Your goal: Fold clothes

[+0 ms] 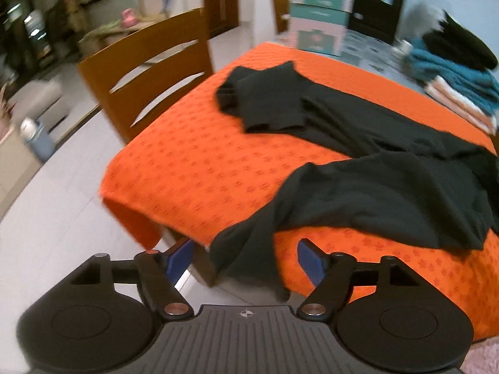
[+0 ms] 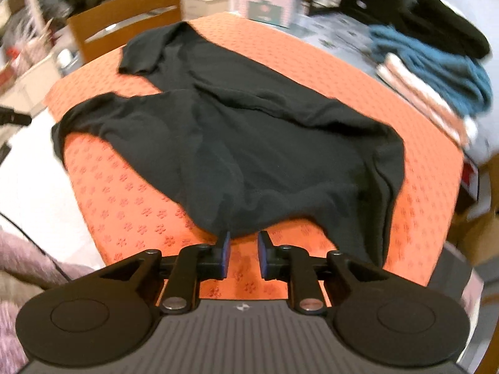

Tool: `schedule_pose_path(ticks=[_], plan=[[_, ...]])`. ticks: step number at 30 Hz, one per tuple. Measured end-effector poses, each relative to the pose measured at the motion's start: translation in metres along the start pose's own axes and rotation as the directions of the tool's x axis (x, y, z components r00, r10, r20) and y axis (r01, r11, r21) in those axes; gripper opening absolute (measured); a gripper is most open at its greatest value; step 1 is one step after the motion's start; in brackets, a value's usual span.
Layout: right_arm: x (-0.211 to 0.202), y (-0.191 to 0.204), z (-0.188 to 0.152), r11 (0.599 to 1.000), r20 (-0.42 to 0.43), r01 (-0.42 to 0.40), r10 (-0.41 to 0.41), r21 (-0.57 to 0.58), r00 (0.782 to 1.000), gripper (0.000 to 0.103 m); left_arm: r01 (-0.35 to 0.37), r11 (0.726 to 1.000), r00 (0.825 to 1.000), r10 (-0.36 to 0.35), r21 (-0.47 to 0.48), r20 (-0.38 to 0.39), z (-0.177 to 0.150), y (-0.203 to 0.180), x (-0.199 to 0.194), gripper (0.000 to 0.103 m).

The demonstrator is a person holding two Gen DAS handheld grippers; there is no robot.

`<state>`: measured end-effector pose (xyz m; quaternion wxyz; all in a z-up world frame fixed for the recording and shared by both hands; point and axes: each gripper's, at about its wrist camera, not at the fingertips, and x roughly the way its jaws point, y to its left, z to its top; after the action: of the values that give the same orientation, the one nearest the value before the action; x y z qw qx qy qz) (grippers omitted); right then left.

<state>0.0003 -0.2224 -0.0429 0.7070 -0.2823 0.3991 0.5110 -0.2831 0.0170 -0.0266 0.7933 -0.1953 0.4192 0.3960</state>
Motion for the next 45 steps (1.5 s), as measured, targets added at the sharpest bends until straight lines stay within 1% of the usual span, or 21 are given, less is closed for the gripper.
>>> schedule_pose_path(ticks=[1, 5, 9, 13, 17, 20, 21, 23, 25, 26, 27, 28, 30, 31, 33, 34, 35, 37, 39, 41, 45], plan=[[0.001, -0.002, -0.001, 1.000, -0.001, 0.007, -0.007, 0.027, 1.000, 0.023, 0.013, 1.000, 1.000, -0.013, 0.010, -0.004, 0.003, -0.003, 0.004, 0.080], [0.004, -0.010, -0.006, 0.993, -0.001, 0.036, -0.036, 0.116, 0.999, 0.033, 0.050, 0.997, 0.999, -0.049, 0.066, -0.013, 0.014, -0.015, 0.022, 0.082], [0.005, -0.019, -0.009, 0.978, 0.005, 0.037, -0.039, 0.208, 0.999, 0.034, 0.071, 0.988, 0.997, -0.069, 0.136, -0.017, 0.026, -0.028, 0.044, 0.084], [0.009, -0.025, -0.008, 0.956, 0.013, 0.029, -0.034, 0.292, 0.999, 0.038, 0.091, 0.975, 0.996, -0.087, 0.204, -0.027, 0.036, -0.037, 0.070, 0.084], [0.014, -0.024, -0.006, 0.949, 0.012, 0.031, -0.036, 0.315, 0.999, 0.046, 0.097, 0.957, 0.995, -0.085, 0.272, -0.057, 0.042, -0.045, 0.095, 0.084], [0.021, -0.022, -0.004, 0.946, 0.006, 0.026, -0.029, 0.324, 1.000, 0.052, 0.112, 0.959, 0.992, -0.092, 0.261, -0.088, 0.048, -0.047, 0.111, 0.084], [0.023, -0.022, -0.002, 0.944, 0.003, 0.022, -0.024, 0.330, 1.000, 0.052, 0.117, 0.961, 0.991, -0.095, 0.250, -0.098, 0.049, -0.047, 0.115, 0.082], [0.028, -0.016, 0.001, 0.954, 0.000, 0.021, -0.022, 0.298, 1.000, 0.053, 0.126, 0.966, 0.988, -0.102, 0.225, -0.119, 0.052, -0.047, 0.123, 0.076], [0.033, -0.011, 0.004, 0.964, -0.003, 0.020, -0.020, 0.266, 1.000, 0.057, 0.135, 0.969, 0.986, -0.109, 0.208, -0.129, 0.051, -0.046, 0.125, 0.046], [0.036, -0.008, 0.005, 0.968, -0.005, 0.019, -0.019, 0.249, 1.000, 0.063, 0.139, 0.970, 0.985, -0.115, 0.200, -0.130, 0.051, -0.044, 0.124, 0.039], [0.038, -0.005, 0.007, 0.972, -0.007, 0.019, -0.018, 0.233, 1.000, 0.066, 0.138, 0.971, 0.985, -0.114, 0.196, -0.129, 0.051, -0.043, 0.123, 0.022], [0.040, -0.002, 0.008, 0.976, -0.008, 0.018, -0.017, 0.217, 1.000, 0.070, 0.133, 0.973, 0.985, -0.109, 0.191, -0.132, 0.051, -0.040, 0.121, 0.015], [0.045, 0.003, 0.011, 0.983, -0.011, 0.017, -0.015, 0.184, 1.000, 0.071, 0.129, 0.978, 0.985, -0.107, 0.164, -0.139, 0.051, -0.034, 0.117, 0.010], [0.048, 0.006, 0.013, 0.986, -0.013, 0.016, -0.014, 0.167, 1.000, 0.071, 0.133, 0.981, 0.983, -0.113, 0.140, -0.143, 0.051, -0.030, 0.114, 0.009], [0.053, 0.012, 0.016, 0.991, -0.017, 0.015, -0.012, 0.134, 1.000, 0.065, 0.138, 0.985, 0.982, -0.122, 0.104, -0.145, 0.050, -0.023, 0.103, 0.009], [0.055, 0.015, 0.017, 0.993, -0.018, 0.014, -0.012, 0.117, 1.000, 0.054, 0.141, 0.985, 0.982, -0.126, 0.102, -0.141, 0.048, -0.021, 0.097, 0.008], [0.058, 0.017, 0.019, 0.995, -0.020, 0.013, -0.011, 0.101, 1.000, 0.037, 0.144, 0.984, 0.982, -0.130, 0.101, -0.137, 0.046, -0.019, 0.090, 0.008], [0.059, 0.021, 0.020, 0.998, -0.017, 0.021, -0.020, 0.063, 1.000, 0.014, 0.139, 0.983, 0.984, -0.124, 0.117, -0.129, 0.038, -0.015, 0.076, 0.008], [0.058, 0.023, 0.020, 0.999, -0.007, 0.038, -0.037, 0.022, 0.999, 0.012, 0.137, 0.983, 0.984, -0.122, 0.122, -0.128, 0.029, -0.010, 0.062, 0.008], [0.049, 0.023, 0.020, 0.999, 0.021, 0.039, -0.038, -0.002, 0.999, 0.011, 0.150, 0.983, 0.983, -0.136, 0.103, -0.127, 0.019, -0.005, 0.046, 0.007], [0.021, 0.023, 0.023, 0.999, 0.073, 0.032, -0.029, -0.041, 0.997, 0.010, 0.179, 0.980, 0.977, -0.166, 0.091, -0.131, -0.003, -0.002, 0.011, 0.007]])
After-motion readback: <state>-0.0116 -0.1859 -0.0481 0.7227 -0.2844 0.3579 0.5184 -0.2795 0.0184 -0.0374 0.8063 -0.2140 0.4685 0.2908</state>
